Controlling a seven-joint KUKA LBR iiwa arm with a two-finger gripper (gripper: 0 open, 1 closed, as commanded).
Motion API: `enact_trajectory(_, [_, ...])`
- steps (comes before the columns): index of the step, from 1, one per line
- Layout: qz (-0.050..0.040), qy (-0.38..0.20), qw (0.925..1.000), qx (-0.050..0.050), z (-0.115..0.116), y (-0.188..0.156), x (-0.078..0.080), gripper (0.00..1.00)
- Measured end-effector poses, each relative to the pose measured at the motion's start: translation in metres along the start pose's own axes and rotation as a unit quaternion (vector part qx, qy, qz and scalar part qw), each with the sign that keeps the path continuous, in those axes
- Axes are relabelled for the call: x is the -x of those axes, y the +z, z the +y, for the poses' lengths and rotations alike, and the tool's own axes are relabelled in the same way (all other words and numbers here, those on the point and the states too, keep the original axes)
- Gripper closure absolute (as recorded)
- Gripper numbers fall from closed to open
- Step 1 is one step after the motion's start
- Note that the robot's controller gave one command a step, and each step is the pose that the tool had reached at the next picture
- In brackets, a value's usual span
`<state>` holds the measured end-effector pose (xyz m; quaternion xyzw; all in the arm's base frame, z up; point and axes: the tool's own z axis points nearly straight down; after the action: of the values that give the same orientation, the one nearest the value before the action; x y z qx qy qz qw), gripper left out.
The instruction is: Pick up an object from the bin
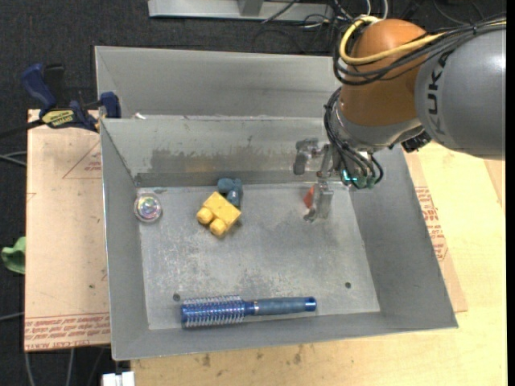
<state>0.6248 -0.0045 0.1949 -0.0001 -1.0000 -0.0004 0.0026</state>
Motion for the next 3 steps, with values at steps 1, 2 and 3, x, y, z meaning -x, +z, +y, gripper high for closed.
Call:
enact_trajectory(1, [0.0016, -0.099, 0.9951, 0.001, 0.035, 0.082, -0.091, 0.0])
enact_trajectory(2, [-0.0037, -0.211, 0.9774, -0.001, 0.043, 0.121, -0.126, 0.0])
enact_trajectory(3, [-0.006, -0.118, 0.993, -0.001, 0.018, 0.086, -0.061, 0.0])
